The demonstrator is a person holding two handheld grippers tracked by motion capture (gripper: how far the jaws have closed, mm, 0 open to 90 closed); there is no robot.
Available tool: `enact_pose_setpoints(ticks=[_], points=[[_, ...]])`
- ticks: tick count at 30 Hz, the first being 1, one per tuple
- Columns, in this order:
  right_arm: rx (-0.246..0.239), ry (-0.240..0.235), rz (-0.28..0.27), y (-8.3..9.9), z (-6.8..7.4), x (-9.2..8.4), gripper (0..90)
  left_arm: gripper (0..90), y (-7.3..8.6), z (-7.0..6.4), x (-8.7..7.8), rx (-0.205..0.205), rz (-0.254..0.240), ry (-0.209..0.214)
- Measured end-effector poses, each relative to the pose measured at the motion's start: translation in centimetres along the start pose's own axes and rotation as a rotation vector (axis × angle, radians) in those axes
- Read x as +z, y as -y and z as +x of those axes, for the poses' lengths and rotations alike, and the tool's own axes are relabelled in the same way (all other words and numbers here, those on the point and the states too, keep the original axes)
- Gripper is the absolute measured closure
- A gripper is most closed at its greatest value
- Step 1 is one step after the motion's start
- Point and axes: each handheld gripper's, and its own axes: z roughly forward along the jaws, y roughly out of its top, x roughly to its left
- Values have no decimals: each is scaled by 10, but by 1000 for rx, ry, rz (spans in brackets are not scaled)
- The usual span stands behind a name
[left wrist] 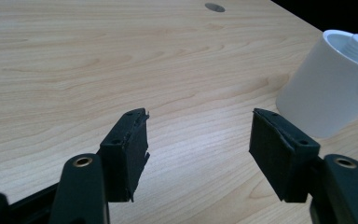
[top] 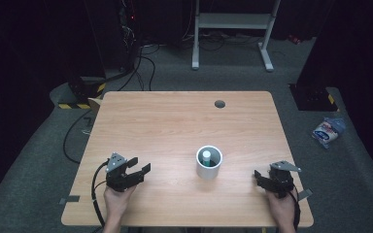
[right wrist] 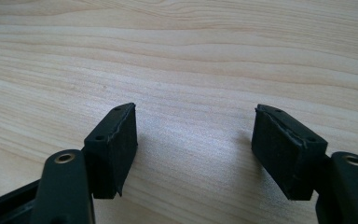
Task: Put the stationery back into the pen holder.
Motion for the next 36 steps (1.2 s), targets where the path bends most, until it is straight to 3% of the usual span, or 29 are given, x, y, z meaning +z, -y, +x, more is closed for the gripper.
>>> enact_pose_setpoints(ticks=[27, 36], points=[[0, 0, 0, 0, 0, 0, 313, 370, 21, -14, 22, 52, 91, -33], [1, 0, -2, 0, 0, 0, 313, 370, 28, -19, 31, 89, 131, -54]])
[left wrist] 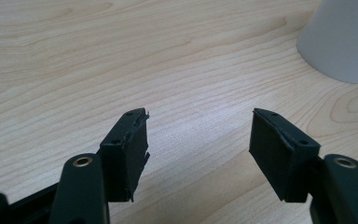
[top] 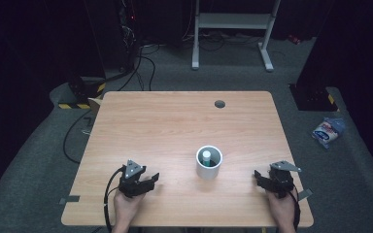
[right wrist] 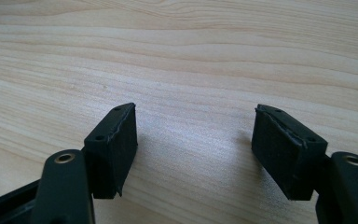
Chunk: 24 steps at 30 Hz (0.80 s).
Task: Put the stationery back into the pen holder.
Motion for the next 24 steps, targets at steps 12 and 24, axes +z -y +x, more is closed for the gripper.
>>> enact_pose_setpoints(ticks=[12, 24], points=[[-1, 0, 2, 0, 0, 0, 312, 371, 5, -4, 11, 15, 17, -43], [-3, -1, 1, 0, 0, 0, 312, 353, 5, -11, 21, 80, 61, -86]])
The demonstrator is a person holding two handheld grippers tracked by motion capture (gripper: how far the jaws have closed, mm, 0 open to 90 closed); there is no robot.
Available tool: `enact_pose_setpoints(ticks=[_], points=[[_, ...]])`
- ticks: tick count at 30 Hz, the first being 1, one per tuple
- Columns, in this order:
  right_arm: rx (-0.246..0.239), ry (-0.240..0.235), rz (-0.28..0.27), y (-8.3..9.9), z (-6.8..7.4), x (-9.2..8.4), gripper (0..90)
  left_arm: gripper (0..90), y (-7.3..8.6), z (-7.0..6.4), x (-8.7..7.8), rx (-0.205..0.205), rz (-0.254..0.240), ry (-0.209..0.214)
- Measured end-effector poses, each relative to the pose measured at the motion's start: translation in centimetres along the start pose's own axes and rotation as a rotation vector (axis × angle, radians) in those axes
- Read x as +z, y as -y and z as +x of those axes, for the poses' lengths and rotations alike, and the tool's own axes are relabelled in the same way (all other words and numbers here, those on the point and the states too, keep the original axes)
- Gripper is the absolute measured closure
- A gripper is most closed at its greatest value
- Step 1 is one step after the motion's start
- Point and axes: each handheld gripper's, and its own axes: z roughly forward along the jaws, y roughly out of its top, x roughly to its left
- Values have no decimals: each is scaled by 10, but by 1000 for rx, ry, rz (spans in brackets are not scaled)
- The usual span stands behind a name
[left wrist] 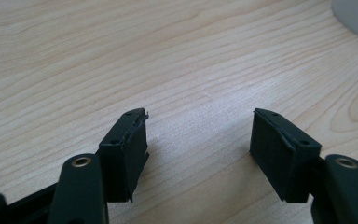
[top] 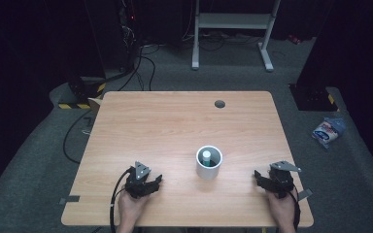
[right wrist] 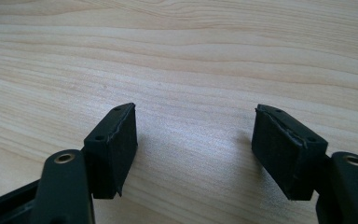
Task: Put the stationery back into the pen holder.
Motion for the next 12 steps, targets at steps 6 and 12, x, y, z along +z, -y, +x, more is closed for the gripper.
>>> enact_pose_setpoints(ticks=[6, 12], points=[[0, 0, 0, 0, 0, 0, 310, 309, 0, 1, 1, -19, 11, 14], [0, 0, 1, 0, 0, 0, 308, 300, 0, 1, 1, -23, 12, 13]])
